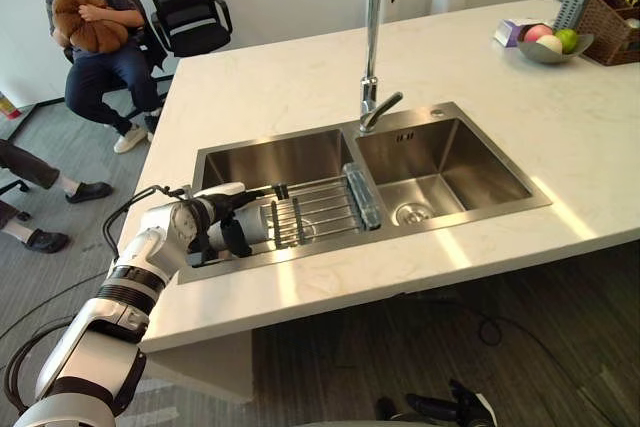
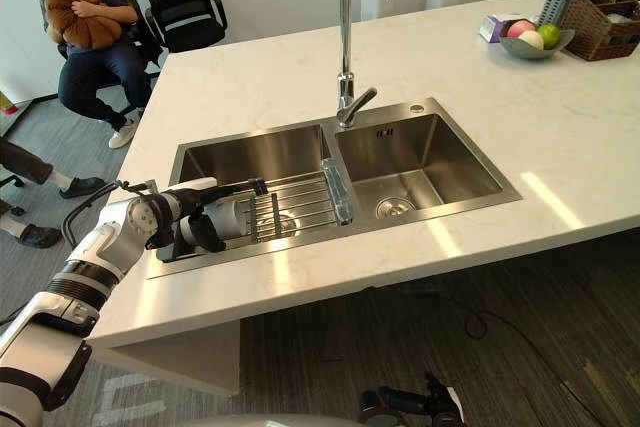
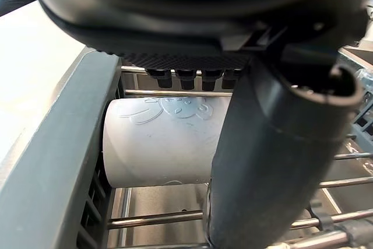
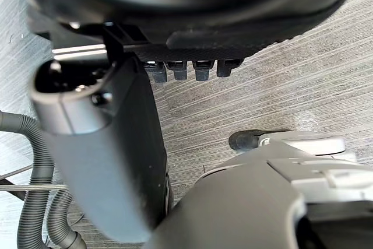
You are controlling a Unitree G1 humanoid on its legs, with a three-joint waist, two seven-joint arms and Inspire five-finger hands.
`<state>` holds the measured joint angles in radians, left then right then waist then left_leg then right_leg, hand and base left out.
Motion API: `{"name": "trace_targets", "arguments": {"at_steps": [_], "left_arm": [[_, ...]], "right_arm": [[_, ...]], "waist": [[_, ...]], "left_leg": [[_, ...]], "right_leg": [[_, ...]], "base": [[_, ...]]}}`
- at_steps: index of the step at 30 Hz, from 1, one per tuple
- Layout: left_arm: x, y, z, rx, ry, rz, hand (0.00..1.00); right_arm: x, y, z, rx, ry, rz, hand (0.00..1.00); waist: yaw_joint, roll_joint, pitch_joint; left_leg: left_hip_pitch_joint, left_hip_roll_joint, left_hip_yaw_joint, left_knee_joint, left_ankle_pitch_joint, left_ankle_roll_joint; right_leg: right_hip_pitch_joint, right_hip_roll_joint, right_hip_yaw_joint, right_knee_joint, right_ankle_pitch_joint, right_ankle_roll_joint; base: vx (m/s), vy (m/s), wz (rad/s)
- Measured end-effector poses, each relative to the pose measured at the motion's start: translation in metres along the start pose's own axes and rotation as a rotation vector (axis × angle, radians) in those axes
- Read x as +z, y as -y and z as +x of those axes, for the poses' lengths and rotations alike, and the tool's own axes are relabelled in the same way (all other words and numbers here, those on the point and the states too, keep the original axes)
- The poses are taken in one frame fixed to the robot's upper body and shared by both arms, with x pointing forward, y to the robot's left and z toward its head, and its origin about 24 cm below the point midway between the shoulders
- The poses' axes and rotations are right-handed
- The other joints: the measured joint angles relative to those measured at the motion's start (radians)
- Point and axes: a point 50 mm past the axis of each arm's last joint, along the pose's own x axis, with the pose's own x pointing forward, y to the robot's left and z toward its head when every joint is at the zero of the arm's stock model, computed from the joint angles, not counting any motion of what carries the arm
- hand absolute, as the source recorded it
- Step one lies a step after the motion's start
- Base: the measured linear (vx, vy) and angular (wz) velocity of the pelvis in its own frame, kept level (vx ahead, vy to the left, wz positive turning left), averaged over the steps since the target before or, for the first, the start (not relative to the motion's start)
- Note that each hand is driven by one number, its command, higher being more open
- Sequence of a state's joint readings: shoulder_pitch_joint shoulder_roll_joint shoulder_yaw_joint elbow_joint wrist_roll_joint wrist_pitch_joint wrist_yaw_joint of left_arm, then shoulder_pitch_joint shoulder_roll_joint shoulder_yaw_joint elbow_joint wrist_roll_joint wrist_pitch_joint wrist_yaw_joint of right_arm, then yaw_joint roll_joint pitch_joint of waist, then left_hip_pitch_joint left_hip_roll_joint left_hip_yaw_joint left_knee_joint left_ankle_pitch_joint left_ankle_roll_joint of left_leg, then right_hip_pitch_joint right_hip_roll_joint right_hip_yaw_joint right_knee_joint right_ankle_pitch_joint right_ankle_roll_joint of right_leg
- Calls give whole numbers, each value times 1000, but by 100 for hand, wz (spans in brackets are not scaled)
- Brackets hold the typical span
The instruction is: Walk over to the sink, pick up the cup, carry it to the dishwasher, place the cup inside the dishwasher, then close the dishwasher door
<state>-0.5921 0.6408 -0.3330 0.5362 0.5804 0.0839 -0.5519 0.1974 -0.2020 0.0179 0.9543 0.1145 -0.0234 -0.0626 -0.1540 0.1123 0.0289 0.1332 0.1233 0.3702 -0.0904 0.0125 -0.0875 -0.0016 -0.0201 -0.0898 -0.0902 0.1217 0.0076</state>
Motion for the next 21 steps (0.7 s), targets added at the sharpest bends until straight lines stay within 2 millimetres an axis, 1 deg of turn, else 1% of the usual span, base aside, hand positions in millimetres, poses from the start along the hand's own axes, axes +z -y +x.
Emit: {"name": "trace_targets", "arguments": {"at_steps": [3, 12, 13, 16, 19, 21], "left_arm": [[0, 5, 4, -12, -15, -18, 100], [1, 14, 12, 14, -71, 17, 100], [0, 17, 14, 15, -82, 15, 0], [-1, 26, 17, 27, -103, 9, 0], [-11, 31, 19, 44, -160, -18, 0], [-16, 28, 18, 75, -194, -19, 0]], "right_arm": [[0, 0, 0, 1, 0, 0, 100], [0, -1, 0, 6, -4, -11, 100], [-1, -1, 0, 7, -6, -11, 100], [-2, -1, 0, 8, -11, -13, 100], [-1, -2, 0, 13, -9, -12, 100], [0, -2, 0, 16, -7, -12, 100]], "waist": [[-2, -1, 0], [-6, -5, -2], [-9, -11, -1], [-12, -13, -7], [-23, -13, -7], [-30, -13, -7]], "left_leg": [[0, 0, 0, 0, -2, -1], [15, 0, 1, 0, -6, -1], [16, 1, 1, 0, -7, -3], [17, 1, 1, 0, -9, -4], [17, 2, 2, 0, -10, -5], [18, 4, 6, 0, -11, -6]], "right_leg": [[0, 1, 0, 0, -1, 1], [15, 1, 0, 0, -7, 8], [15, 1, 1, 0, -10, 11], [16, 1, 1, 0, -12, 11], [16, 3, 3, 0, -12, 11], [15, 5, 6, 0, -12, 11]], "base": [[0, 0, 0], [-4, 0, 0], [0, 0, 0], [-11, -2, 0], [-21, -3, -1], [-12, -7, -6]]}}
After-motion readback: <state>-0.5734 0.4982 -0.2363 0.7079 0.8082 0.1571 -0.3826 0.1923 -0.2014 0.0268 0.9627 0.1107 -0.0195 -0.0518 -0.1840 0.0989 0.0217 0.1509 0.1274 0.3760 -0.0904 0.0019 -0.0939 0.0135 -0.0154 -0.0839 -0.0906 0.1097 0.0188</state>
